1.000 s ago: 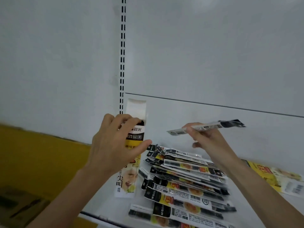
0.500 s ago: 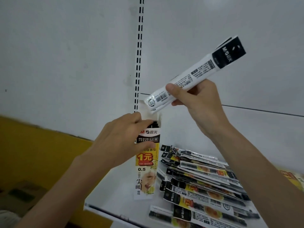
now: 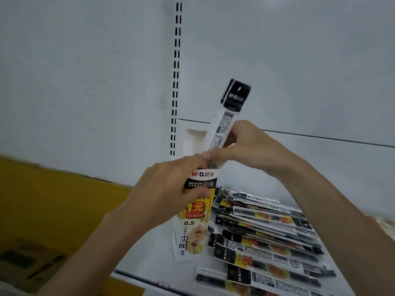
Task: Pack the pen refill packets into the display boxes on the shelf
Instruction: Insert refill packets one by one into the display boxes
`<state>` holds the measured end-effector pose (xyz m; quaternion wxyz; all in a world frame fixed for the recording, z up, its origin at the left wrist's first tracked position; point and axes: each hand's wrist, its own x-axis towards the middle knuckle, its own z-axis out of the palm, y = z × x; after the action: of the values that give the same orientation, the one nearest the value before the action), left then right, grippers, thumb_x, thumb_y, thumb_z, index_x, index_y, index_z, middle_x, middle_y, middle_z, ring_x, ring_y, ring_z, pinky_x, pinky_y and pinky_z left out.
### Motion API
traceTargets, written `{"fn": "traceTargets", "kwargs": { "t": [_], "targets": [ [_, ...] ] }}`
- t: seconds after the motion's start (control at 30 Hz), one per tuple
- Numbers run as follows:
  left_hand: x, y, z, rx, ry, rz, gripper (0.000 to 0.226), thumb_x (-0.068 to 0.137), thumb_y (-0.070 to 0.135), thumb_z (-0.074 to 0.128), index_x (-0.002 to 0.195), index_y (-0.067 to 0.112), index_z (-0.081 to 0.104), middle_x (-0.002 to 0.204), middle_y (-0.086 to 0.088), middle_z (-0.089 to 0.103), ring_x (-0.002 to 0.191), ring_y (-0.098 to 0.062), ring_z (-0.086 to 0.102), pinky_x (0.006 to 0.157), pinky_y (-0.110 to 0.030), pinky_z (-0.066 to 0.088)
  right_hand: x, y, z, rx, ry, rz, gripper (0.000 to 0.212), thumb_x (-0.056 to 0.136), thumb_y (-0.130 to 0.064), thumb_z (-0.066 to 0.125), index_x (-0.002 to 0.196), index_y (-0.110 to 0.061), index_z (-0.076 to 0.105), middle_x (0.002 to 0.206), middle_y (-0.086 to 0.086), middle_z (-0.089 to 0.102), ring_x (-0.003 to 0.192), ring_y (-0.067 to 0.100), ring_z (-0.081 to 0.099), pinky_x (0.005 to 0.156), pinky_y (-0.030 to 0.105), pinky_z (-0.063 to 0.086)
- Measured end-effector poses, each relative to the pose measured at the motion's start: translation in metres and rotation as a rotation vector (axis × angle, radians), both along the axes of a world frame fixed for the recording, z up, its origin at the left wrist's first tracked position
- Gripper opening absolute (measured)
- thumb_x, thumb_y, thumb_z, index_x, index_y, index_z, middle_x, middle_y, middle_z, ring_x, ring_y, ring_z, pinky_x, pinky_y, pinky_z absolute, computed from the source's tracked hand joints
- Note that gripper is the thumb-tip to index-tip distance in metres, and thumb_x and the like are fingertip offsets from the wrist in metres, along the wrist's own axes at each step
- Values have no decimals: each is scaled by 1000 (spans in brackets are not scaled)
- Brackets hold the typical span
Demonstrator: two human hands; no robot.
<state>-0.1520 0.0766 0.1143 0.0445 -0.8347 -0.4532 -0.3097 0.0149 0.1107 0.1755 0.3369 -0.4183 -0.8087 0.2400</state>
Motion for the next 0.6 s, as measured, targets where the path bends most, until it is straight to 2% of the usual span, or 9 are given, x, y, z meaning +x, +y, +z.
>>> {"fn": "traceTargets", "kwargs": {
  "t": [0.03,0.1,0.17,0.23,0.3,0.37,0.43,0.5,0.6],
  "targets": [
    [0,1,-2,3,-23,-3,29,79,48,57,97,45,34,81,28,46,62,8,50,57,-8,42,1,0,-1,-19,34,15,18,72,-24,75,87,-18,67,84,-8,71,74,2,64,66,14,49],
    [-2,3,-5,20,-67,-8,29,78,47,58,102,42,41,74,32,44,67,15,51,55,-6,41,4,1,0,-7,238,-8,12,75,-25,72,86,-24,66,83,-8,68,74,4,60,65,16,44],
    [-2,5,-9,60,-84,-11,33,78,47,60,107,35,50,72,35,40,74,25,45,50,-6,40,7,1,1,71,356,1,4,79,-19,69,80,-23,67,73,-12,65,67,0,56,61,13,41],
    [-1,8,-10,149,-91,-22,36,77,49,62,104,27,59,70,34,40,71,25,46,43,-5,30,6,2,-3,109,178,-10,7,79,-17,70,74,-22,70,69,-12,67,65,-2,56,63,10,43],
    [-2,10,-12,182,-124,-44,37,73,48,61,100,24,61,73,32,41,65,24,46,49,-3,27,1,4,-13,124,-65,-48,10,79,-19,70,71,-27,71,68,-13,67,63,-3,55,63,7,41],
    [-3,11,-14,182,-150,-80,36,72,51,57,101,29,57,76,36,39,58,18,47,49,-4,28,0,7,-22,190,-50,-106,10,79,-20,69,73,-28,69,71,-16,66,66,-3,55,61,7,40],
    [-3,11,-15,204,-146,-103,35,74,56,49,103,36,50,80,36,41,50,8,48,49,-5,32,0,6,-25,284,33,-136,12,77,-22,71,85,-30,66,85,-19,66,77,-2,54,65,7,38],
    [-1,12,-17,246,-140,-100,34,75,56,45,104,38,46,85,30,44,54,-3,51,48,-7,37,2,4,-24,290,61,-95,25,74,-21,73,94,-30,62,90,-18,66,83,-2,54,68,5,37],
    [1,13,-19,277,-148,-93,32,76,54,46,103,37,46,87,28,46,62,-10,52,48,-9,39,1,0,-20,254,-17,-7,24,75,-17,72,90,-33,62,84,-18,67,85,-5,56,72,1,35]
  ]
}}
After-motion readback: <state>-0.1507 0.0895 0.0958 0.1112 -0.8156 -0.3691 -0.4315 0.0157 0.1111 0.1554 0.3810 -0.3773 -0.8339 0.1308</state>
